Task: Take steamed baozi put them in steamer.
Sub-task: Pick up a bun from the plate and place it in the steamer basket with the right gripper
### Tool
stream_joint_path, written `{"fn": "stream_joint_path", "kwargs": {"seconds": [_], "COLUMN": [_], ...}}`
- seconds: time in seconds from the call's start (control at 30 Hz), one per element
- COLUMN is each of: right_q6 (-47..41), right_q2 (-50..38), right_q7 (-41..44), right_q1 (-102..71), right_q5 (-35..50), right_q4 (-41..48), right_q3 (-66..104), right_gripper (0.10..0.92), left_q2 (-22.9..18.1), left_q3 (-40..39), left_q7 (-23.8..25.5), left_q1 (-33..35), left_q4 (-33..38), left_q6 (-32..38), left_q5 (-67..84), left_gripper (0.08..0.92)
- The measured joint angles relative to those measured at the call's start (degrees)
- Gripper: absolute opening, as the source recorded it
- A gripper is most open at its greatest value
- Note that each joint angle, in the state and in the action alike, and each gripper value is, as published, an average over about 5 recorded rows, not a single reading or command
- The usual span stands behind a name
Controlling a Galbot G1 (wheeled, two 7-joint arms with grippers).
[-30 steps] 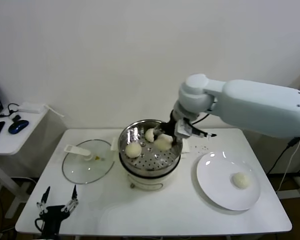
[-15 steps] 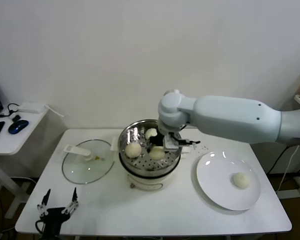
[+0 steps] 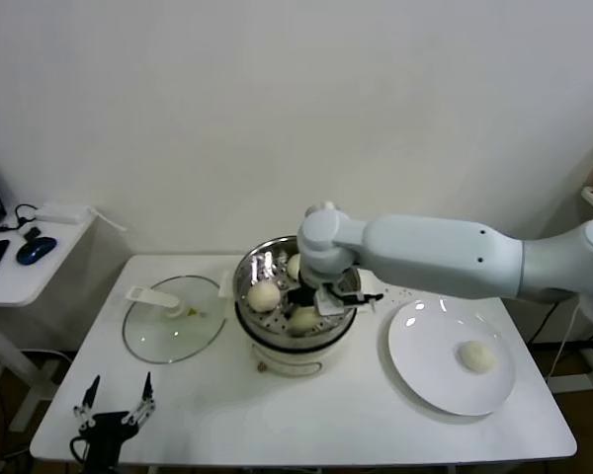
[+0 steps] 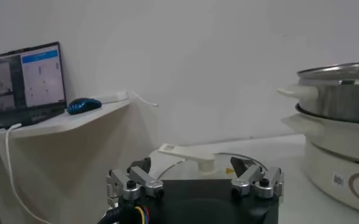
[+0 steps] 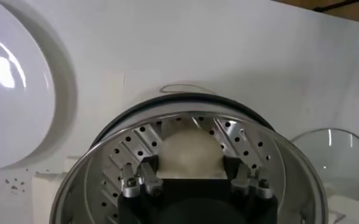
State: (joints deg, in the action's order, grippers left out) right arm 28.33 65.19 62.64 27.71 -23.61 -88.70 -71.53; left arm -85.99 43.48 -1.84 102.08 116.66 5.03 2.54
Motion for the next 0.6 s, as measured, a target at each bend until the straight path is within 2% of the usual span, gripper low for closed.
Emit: {"fn": "stream_joint_path", "kwargs": {"seconds": [0.33,0.6], "right_q6": [0.4,1.0], "right_q2": [0.3,0.7], "right_q7": [0.0,0.1], "right_q1": [-2.1,-2.7], "right_q5": [-1.6,-2.1], "right_q4": [0.7,1.4], "right_q3": [0.6,1.1], "right_gripper": [0.702,0.817], "left_q2": [-0.1,-0.1], "left_q3": [-0.1,-0.3], "left_q7": [0.0,0.0], "left_q1": [-0.2,-0.6], "left_q4": [-0.3,-0.5], "left_q6": [-0.1,-0.3], "left_q5": [0.0,-0.1], "left_gripper": [0.823,0.823]}}
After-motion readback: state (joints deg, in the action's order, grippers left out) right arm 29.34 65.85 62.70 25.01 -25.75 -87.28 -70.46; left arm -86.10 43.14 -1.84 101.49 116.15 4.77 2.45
